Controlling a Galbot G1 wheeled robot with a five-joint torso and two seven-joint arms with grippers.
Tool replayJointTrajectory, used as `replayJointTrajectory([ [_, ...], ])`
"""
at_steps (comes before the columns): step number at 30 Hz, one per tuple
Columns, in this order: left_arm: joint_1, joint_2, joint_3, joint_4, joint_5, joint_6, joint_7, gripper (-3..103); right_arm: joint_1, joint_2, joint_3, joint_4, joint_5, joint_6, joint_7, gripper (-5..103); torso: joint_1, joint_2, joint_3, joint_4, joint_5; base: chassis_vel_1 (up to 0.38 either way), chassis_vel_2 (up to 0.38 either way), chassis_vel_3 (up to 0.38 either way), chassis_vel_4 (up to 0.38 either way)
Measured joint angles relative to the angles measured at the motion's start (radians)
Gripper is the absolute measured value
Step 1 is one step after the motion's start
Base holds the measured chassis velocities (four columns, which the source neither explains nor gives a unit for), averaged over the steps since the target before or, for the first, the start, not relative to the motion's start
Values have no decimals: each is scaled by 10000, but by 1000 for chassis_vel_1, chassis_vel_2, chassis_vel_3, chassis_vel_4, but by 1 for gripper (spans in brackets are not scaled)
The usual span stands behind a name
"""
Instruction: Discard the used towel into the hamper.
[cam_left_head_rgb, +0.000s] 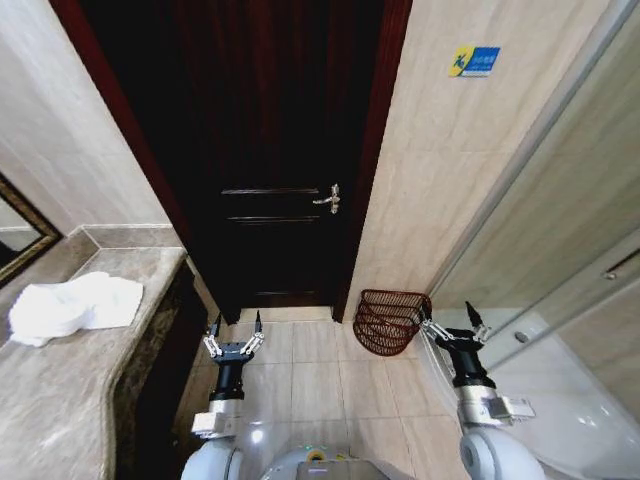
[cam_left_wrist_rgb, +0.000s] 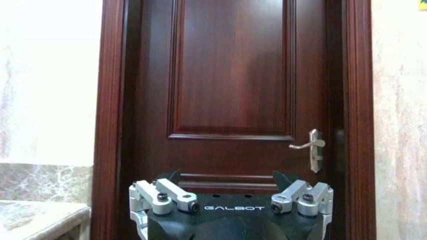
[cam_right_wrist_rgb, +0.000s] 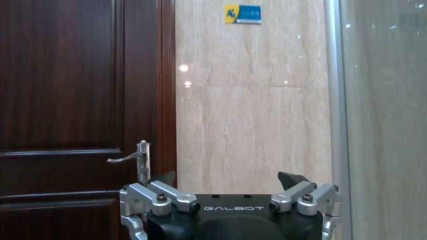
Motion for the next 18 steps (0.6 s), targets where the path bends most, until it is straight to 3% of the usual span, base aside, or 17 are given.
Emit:
replayJointTrajectory([
  [10,-33,0,-53,5,-58,17,-175,94,87,-1,-69,-165,-127,216,77,100,7,-3,2,2,0,-124,137,131,-118],
  [18,-87,0,-107,24,-67,-170,-389,97,39,34,-83,-176,-179,310,82,100,-7,2,-3,1,2,12,-10,-13,9],
])
